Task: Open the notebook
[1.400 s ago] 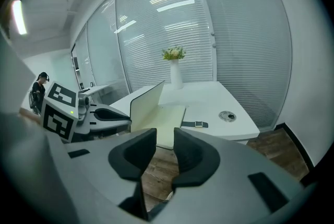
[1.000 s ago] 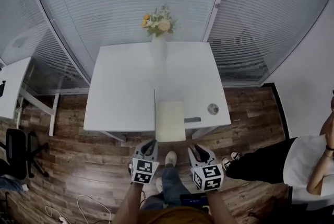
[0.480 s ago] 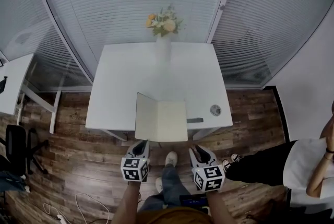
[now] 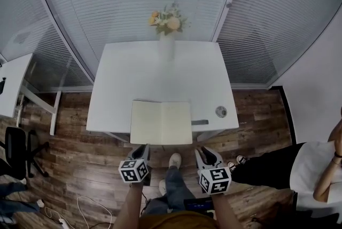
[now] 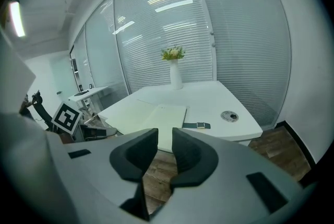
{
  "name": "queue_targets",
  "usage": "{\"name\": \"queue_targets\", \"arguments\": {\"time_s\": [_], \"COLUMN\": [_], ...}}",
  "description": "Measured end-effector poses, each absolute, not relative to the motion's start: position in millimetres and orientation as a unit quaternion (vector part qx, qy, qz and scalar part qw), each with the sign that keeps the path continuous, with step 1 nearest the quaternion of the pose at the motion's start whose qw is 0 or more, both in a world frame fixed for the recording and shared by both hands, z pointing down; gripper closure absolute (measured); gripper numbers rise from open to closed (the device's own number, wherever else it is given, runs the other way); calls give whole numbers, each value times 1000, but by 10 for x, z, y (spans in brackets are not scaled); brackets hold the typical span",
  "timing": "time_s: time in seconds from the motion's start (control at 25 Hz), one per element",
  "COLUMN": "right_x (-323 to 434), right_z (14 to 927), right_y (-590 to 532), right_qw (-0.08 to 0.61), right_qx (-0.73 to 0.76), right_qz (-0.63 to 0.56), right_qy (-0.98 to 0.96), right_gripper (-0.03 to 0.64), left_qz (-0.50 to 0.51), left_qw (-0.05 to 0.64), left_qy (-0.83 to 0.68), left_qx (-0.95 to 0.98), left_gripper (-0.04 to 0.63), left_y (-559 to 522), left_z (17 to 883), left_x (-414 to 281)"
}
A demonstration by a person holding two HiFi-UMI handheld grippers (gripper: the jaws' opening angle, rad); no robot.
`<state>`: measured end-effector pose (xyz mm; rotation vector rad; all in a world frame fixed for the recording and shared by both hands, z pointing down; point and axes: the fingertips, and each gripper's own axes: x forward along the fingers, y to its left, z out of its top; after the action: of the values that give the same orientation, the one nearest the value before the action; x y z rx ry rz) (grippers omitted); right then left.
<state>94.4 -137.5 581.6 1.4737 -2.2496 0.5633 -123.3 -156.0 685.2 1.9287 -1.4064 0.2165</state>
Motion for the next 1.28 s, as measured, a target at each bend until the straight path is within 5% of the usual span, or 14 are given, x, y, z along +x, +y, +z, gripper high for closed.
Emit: {"name": "queue_targets", "arguments": {"time_s": [0.72,0.92,1.28], "right_x": [1004,1014,926], "right_z": [5739,5718,5588], "right_y": [-1507,-1482,-1405], "right_qw": [181,181,167], "right_qx": [544,550,551], "right_qz": [190,182,160], "right_qy": [-797,-795,-802], "right_gripper": [551,566,604], "left_qz": [52,70,100], "left_qw": [429,429,366], "left_qy": [-558,-571,-602], "left_qx": [708,696,702], "left_gripper": [511,417,394], "left_y": [-1537,-1503,-1362], "left_z": [7108,7132,6856], "left_x": [-1266,-1386,-1648]}}
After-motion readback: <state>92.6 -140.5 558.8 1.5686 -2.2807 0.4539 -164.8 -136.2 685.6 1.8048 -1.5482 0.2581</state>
